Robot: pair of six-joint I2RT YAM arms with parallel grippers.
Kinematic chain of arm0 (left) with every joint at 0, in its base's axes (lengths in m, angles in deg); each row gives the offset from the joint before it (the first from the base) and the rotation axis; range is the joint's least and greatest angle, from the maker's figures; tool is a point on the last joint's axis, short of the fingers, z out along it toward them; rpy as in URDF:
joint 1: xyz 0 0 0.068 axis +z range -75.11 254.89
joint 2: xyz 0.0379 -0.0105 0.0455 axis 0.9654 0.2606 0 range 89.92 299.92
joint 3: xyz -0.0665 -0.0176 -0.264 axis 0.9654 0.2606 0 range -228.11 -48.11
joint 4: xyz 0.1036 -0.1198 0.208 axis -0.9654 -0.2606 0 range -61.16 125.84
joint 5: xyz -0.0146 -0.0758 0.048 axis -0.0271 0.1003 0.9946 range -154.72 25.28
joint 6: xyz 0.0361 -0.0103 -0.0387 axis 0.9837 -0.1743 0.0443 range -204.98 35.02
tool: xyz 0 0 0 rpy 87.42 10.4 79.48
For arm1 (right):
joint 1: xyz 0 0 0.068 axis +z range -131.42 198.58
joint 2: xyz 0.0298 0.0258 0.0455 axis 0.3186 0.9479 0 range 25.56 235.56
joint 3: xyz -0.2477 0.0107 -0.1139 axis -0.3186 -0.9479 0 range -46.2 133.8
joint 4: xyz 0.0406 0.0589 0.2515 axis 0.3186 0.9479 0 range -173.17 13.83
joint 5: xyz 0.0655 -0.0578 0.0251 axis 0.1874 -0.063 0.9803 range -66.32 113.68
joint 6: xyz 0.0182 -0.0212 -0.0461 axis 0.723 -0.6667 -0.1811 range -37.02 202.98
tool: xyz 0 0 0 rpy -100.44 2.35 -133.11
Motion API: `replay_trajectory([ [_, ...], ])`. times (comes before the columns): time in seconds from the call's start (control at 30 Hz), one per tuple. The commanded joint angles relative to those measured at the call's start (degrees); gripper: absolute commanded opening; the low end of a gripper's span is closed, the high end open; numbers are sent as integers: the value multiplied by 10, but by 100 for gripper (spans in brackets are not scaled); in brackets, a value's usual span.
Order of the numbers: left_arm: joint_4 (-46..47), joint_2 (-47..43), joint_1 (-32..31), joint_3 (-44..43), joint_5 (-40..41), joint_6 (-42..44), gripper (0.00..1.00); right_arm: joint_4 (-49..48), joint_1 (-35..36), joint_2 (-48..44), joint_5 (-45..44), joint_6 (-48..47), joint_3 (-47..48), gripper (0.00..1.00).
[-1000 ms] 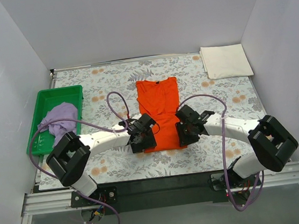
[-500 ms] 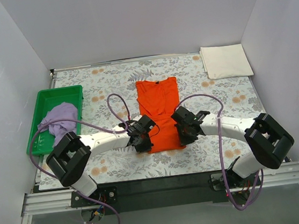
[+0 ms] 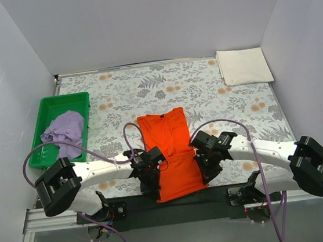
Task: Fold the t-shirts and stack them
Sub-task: Fold the tshirt
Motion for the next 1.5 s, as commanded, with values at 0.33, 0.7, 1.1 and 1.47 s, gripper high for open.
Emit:
replay_trajectory([
  [0.33, -222, -39, 143, -188, 134, 81, 1, 236, -48, 85, -154, -119, 323, 1],
  [0.7, -167, -29, 222, -268, 213, 109, 2, 240, -94, 182, -218, -187, 530, 1],
  [1.1, -116, 4, 262, -317, 255, 117, 1, 237, -112, 272, -236, -224, 645, 1],
  [1.47, -45, 39, 302, -269, 248, 120, 0, 196, -128, 332, -247, -242, 672, 1],
])
